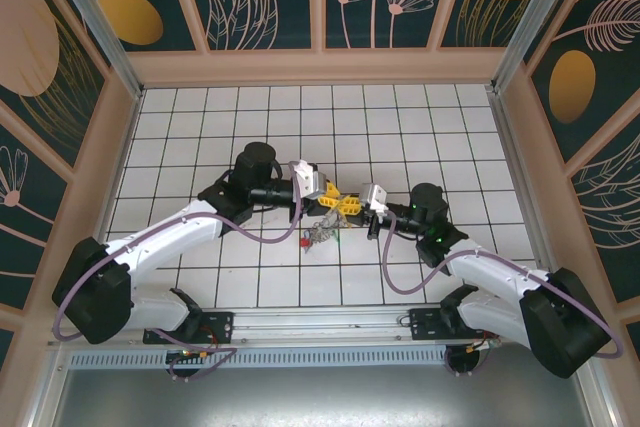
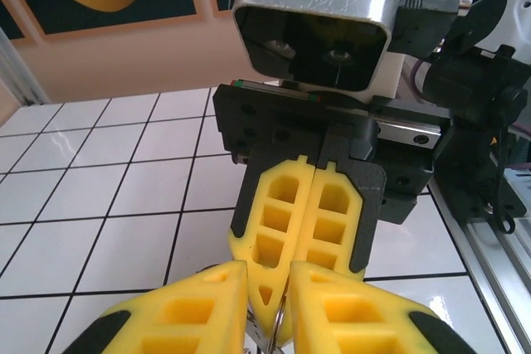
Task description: Put the keys on the keyring
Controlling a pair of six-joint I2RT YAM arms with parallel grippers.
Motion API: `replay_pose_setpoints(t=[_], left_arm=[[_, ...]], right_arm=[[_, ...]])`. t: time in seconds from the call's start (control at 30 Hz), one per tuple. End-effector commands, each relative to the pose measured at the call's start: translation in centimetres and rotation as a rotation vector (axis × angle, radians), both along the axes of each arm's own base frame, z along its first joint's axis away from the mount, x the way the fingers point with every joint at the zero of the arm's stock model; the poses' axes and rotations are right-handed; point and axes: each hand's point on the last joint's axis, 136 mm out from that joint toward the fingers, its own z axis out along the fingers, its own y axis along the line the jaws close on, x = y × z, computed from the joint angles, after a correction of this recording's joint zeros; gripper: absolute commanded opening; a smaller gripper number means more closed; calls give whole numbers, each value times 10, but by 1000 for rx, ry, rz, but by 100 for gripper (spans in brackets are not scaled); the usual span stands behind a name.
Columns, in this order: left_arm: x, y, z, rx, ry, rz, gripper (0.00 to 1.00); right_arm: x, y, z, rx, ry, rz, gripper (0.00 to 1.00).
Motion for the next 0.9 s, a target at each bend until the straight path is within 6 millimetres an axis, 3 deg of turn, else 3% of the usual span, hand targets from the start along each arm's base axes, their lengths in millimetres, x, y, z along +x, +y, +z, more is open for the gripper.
replay_pose_setpoints(t=[0.0,0.4,0.73,0.87], left_arm=[[-5,-3,1,0,-16,-41,23],[-4,9,-25,107,-45,-4,24],[-9,0,-19,70,3,-67,24],[-8,-6,-8,21,10,-82,22]], right_arm=[[-6,3,25,64,-67,38,0],[-8,-2,39,101,-84,33,0],[-8,-2,49,127,-101,36,0],[-8,2,47,107,-103,46,0]])
